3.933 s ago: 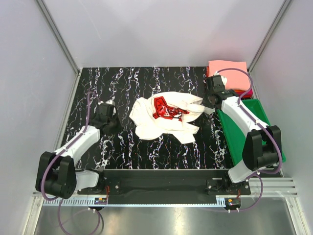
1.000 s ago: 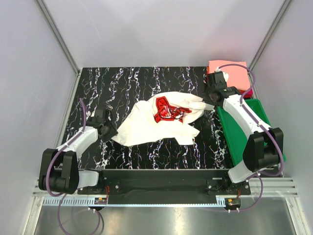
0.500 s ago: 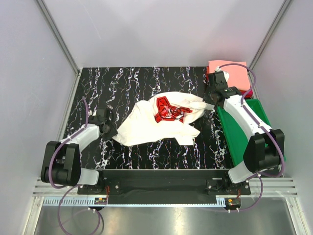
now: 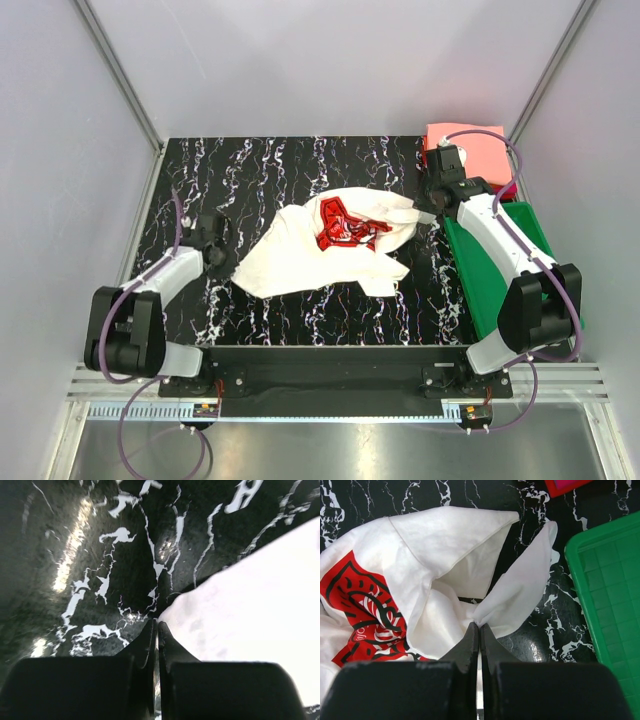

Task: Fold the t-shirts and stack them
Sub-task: Flatten the tshirt out

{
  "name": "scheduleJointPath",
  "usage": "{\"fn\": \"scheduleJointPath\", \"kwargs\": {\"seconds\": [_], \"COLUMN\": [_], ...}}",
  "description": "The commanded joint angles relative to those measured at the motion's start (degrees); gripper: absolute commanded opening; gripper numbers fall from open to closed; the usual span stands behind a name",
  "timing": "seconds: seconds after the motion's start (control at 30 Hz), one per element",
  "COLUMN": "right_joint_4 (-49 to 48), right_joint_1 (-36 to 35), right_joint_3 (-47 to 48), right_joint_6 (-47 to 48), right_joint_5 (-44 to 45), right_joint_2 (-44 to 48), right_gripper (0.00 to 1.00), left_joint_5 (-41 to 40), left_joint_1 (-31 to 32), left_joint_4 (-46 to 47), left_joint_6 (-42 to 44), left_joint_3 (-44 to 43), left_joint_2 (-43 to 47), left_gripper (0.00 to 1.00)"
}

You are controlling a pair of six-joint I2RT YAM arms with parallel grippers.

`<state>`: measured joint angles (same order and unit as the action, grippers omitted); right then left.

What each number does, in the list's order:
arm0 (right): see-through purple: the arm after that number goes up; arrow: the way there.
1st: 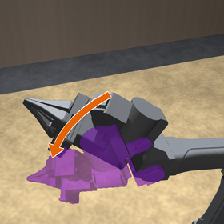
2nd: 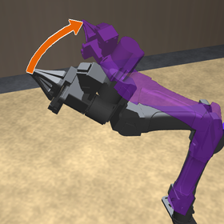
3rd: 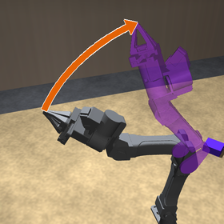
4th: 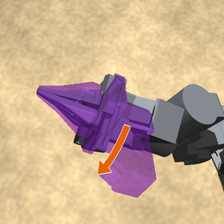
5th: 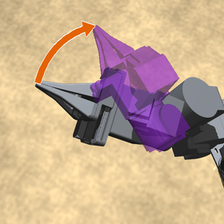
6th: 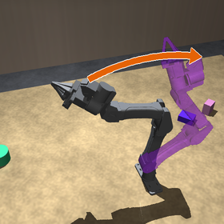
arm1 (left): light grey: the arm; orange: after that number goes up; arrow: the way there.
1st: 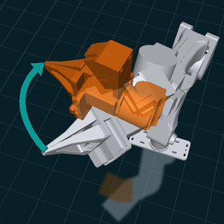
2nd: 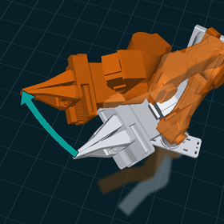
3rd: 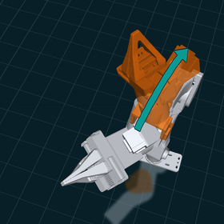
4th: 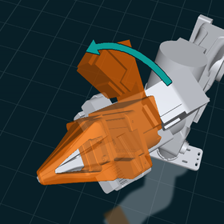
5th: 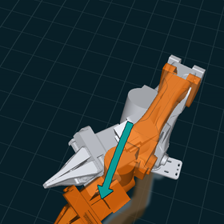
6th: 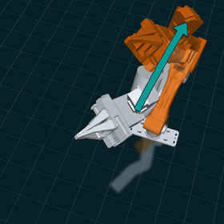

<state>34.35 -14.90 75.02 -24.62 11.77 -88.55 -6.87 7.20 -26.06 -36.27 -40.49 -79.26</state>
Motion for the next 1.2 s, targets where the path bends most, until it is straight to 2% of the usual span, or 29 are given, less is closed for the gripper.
{"fn": "scheduleJointPath", "kwargs": {"seconds": [0.0, 0.13, 0.3, 0.43, 0.6, 0.73, 0.97, 1.03, 1.17], "right_joint_4": [-1.56, -1.92, -1.48, 0.81, 4.49, 9.41, 8.99, 7.85, 7.58], "right_joint_1": [-0.22, -1.62, -3.12, -4.26, -4.26, -4.35, -4.35, -4.44, -4.27], "right_joint_3": [1.18, 3.01, 8.9, 13.57, 18.82, 21.83, 19.72, 20.51, 22.88], "right_joint_6": [-0.43, -1.65, -2.62, -2.89, -2.27, -1.83, -3.24, -3.07, -1.92], "right_joint_5": [-4.46, -8.16, -11.41, -8.62, -5.18, -4.83, -2.11, -1.84, -3.06], "right_joint_2": [1.19, -0.83, -7.59, -8.48, -1.28, 4.43, 18.57, 19.12, 13.08], "right_gripper": [0.0, 0.0, 0.0, 0.0, 0.0, 0.0, 0.0, 0.0, 0.0], "left_joint_5": [-6.19, -14.99, -20.01, -18.09, -11.6, -10.35, -12.29, -13.07, -16.76], "left_joint_1": [-0.61, -0.96, -1.49, -1.58, -1.58, -1.58, -1.58, -1.49, -1.58], "left_joint_4": [-6.16, -11.02, -12.69, -13.05, -13.31, -15.06, -15.95, -15.86, -16.64], "left_joint_6": [4.09, 10.15, 14.21, 15.0, 14.83, 14.91, 16.14, 17.54, 20.89], "left_joint_3": [-8.8, -19.51, -27.79, -34.99, -44.38, -52.75, -56.98, -56.37, -53.03], "left_joint_2": [7.53, 15.61, 23.45, 26.44, 27.41, 28.19, 33.65, 32.78, 28.12], "left_gripper": [0.0, 0.0, 0.0, 0.0, 0.0, 0.0, 0.0, 0.0, 0.0]}}
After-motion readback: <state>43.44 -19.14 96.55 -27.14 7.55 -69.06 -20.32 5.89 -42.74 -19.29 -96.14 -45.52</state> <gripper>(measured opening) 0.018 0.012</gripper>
